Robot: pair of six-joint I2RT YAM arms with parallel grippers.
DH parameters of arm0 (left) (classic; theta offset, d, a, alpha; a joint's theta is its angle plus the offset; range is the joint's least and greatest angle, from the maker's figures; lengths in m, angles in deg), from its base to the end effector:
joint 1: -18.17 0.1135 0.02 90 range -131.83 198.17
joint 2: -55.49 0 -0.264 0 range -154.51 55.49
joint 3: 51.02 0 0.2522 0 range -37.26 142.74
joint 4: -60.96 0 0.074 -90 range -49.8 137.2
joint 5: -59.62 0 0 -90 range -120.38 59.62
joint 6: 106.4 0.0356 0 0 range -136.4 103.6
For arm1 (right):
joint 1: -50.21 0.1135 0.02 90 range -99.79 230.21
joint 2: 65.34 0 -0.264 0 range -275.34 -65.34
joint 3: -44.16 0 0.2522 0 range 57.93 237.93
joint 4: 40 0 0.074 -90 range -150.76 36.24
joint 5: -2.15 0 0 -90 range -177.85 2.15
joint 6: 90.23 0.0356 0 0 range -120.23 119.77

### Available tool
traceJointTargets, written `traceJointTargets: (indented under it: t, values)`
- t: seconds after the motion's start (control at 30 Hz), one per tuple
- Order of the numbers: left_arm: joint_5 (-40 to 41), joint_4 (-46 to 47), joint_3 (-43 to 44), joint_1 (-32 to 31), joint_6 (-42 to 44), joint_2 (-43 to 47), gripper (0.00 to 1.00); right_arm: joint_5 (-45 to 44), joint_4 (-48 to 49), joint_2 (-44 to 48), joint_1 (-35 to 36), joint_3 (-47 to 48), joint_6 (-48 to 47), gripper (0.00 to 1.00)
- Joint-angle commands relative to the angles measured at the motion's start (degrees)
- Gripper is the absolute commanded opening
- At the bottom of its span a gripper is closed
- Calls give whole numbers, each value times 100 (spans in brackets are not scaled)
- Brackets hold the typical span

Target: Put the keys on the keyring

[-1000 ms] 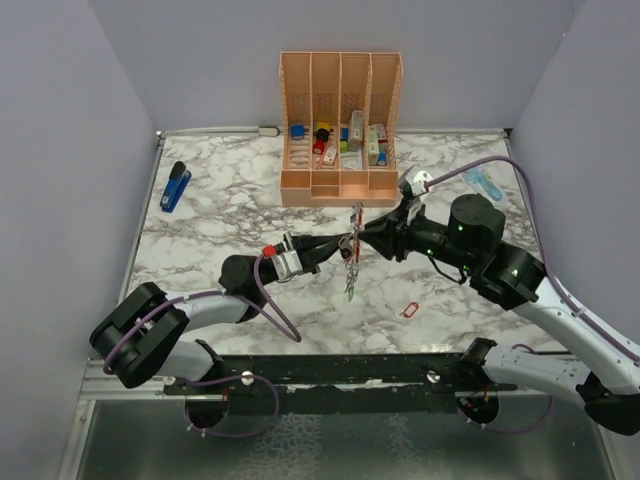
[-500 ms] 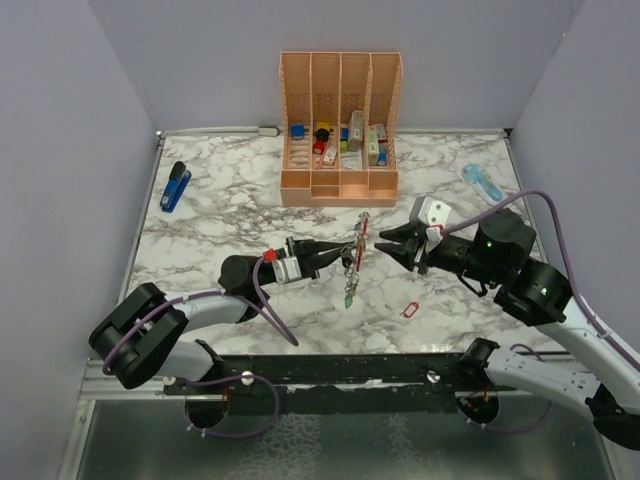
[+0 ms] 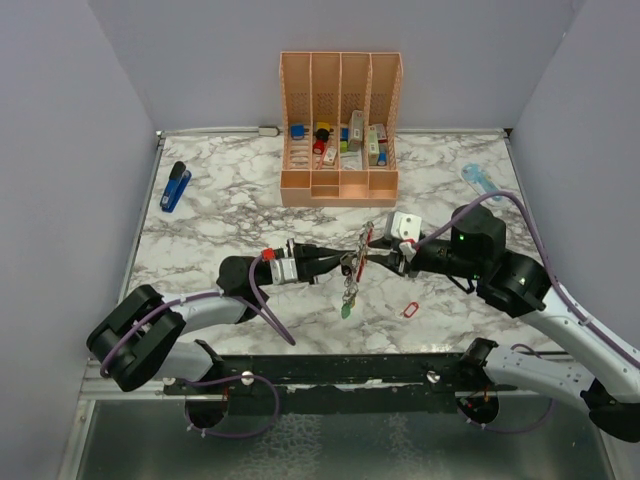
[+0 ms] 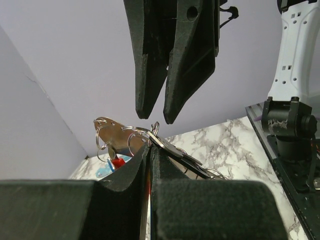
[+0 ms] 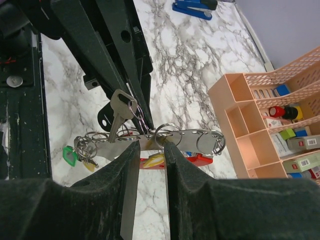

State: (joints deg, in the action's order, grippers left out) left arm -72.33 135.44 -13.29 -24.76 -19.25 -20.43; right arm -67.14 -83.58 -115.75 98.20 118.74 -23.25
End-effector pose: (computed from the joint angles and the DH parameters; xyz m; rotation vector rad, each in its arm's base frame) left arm 0.1558 -0.1775 0.2731 0.9885 0.6378 -1.0518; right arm 0.1132 0.1444 0.3845 -1.3188 1.4205 0.6371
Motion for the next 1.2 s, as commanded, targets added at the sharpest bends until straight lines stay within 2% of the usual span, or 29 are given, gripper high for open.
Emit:
traceJointTargets:
  t: [0.0,0.53,0.77,1.17]
  values:
    - [-178,1449,-33,-6,-248,146,0,232,218,-5,8,-30,-227,26]
    - [-185,1445,-50,-2,-201,132,0,623,42,-324,9,199,-332,22]
    - [-188,1454,-52,-4,-197,134,0,714,18,-391,9,169,-313,14]
    - [-363,1450,20,13,-277,116,0,917,-31,-529,9,176,-409,18]
